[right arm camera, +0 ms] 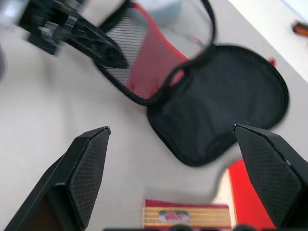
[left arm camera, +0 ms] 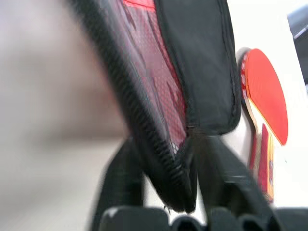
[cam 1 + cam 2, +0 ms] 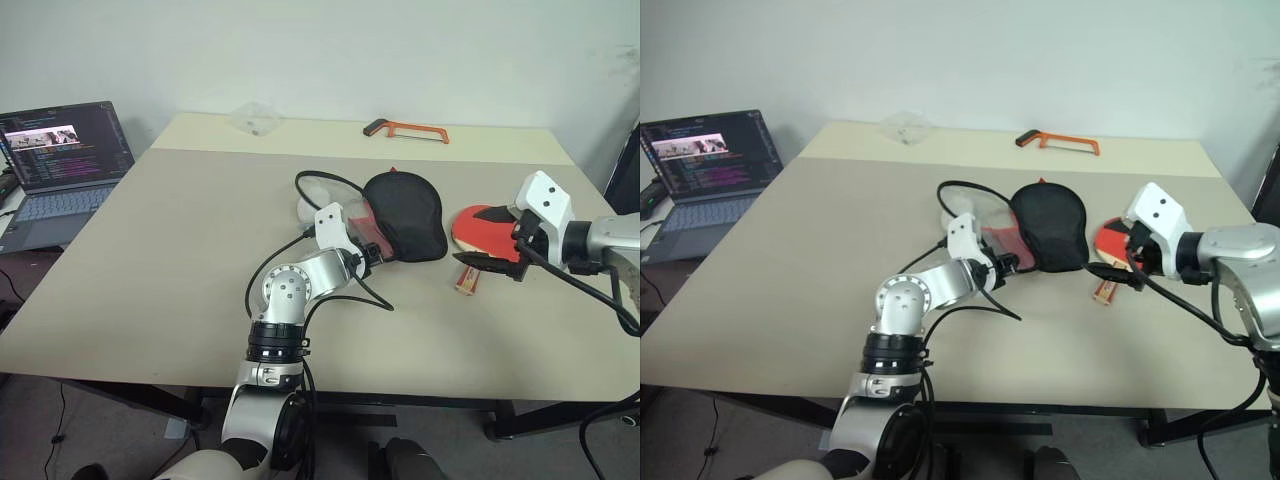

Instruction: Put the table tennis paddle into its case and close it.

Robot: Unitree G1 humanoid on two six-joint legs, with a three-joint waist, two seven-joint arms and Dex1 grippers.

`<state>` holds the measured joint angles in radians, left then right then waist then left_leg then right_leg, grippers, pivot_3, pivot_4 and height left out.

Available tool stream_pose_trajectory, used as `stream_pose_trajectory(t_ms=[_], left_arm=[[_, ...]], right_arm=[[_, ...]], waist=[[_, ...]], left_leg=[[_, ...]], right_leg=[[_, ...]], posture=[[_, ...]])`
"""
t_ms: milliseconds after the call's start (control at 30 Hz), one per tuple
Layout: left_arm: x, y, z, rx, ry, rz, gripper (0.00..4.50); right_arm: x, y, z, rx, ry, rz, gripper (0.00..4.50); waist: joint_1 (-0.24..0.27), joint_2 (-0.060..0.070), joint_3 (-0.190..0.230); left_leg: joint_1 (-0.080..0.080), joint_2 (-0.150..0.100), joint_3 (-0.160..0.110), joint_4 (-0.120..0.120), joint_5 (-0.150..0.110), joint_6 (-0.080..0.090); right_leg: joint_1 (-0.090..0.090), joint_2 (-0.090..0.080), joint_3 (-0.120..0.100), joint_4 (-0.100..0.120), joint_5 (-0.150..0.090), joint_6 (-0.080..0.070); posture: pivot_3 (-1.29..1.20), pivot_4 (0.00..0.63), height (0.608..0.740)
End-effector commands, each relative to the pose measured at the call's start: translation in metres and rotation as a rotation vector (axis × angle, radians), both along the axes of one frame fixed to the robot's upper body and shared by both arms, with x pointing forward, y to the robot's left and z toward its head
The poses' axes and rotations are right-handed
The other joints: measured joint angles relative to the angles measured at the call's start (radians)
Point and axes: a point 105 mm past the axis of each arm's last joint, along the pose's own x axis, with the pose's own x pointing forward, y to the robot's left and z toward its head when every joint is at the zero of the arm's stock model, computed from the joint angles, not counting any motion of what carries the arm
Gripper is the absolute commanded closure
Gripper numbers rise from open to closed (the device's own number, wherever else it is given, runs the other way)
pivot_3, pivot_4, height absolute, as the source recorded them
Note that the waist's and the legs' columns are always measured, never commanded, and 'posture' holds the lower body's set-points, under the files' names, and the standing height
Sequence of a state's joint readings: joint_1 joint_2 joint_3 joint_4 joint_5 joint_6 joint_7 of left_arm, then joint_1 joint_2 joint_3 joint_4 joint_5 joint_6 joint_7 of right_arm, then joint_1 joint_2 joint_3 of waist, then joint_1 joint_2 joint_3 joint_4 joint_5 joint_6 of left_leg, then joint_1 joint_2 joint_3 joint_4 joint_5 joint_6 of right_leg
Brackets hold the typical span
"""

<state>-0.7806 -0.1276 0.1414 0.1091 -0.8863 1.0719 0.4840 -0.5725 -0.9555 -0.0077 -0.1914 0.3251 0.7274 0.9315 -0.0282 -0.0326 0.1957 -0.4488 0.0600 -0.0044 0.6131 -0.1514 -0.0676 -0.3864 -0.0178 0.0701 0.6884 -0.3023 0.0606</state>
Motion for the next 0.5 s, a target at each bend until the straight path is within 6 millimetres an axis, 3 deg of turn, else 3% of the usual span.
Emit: stream_pose_trajectory(t_ms=[33, 167, 233, 300, 367, 500], left_arm=[[-0.010, -0.019, 0.036, -0.052, -0.113, -0.091, 1.41], [-0.010, 0.007, 0.050, 0.086, -0.253, -0.120, 0.02], [-0.013, 0.017, 0.061, 0.169, -0.347, -0.169, 0.02], [-0.026, 0.030, 0.067, 0.277, -0.442, -0.337, 0.02], [-0.035, 0.059, 0.063, 0.425, -0.486, -0.459, 0.02], [-0.028, 0.112, 0.055, 0.607, -0.495, -0.505, 0.02]], right_arm=[[0.009, -0.010, 0.000, 0.008, -0.013, -0.115, 0.00], [0.022, -0.022, -0.011, 0.059, 0.016, -0.294, 0.00], [0.027, -0.026, -0.017, 0.082, 0.015, -0.376, 0.00], [0.033, -0.038, -0.030, 0.085, 0.029, -0.513, 0.00], [0.036, -0.051, -0.045, 0.091, 0.037, -0.659, 0.00], [0.038, -0.064, -0.065, 0.145, 0.065, -0.863, 0.00]], waist=[[0.000, 0.000, 0.000], [-0.004, 0.000, 0.000], [-0.005, 0.000, 0.000], [-0.008, 0.001, 0.000], [-0.013, 0.001, 0.000], [-0.012, 0.001, -0.001]], left_leg=[[0.000, 0.000, 0.000, 0.000, 0.000, 0.000], [0.000, 0.000, 0.000, 0.000, 0.000, 0.000], [0.000, 0.000, 0.000, -0.001, 0.001, -0.001], [0.001, 0.000, 0.000, -0.001, 0.001, -0.001], [0.002, 0.001, 0.000, -0.003, 0.001, -0.002], [0.002, 0.001, 0.001, -0.004, 0.002, -0.003]], right_leg=[[0.000, 0.000, 0.000, 0.000, 0.000, 0.000], [0.000, 0.000, 0.000, 0.001, 0.000, 0.000], [-0.001, 0.000, 0.001, 0.002, 0.000, 0.000], [-0.001, 0.001, 0.001, 0.002, 0.000, -0.001], [-0.002, 0.002, 0.001, 0.003, 0.000, -0.001], [-0.003, 0.001, 0.001, 0.003, -0.001, -0.003]], posture=[[0.00, 0.150, 0.740], [0.00, 0.150, 0.740], [0.00, 0.150, 0.740], [0.00, 0.150, 0.740], [0.00, 0.150, 0.740], [0.00, 0.150, 0.740]])
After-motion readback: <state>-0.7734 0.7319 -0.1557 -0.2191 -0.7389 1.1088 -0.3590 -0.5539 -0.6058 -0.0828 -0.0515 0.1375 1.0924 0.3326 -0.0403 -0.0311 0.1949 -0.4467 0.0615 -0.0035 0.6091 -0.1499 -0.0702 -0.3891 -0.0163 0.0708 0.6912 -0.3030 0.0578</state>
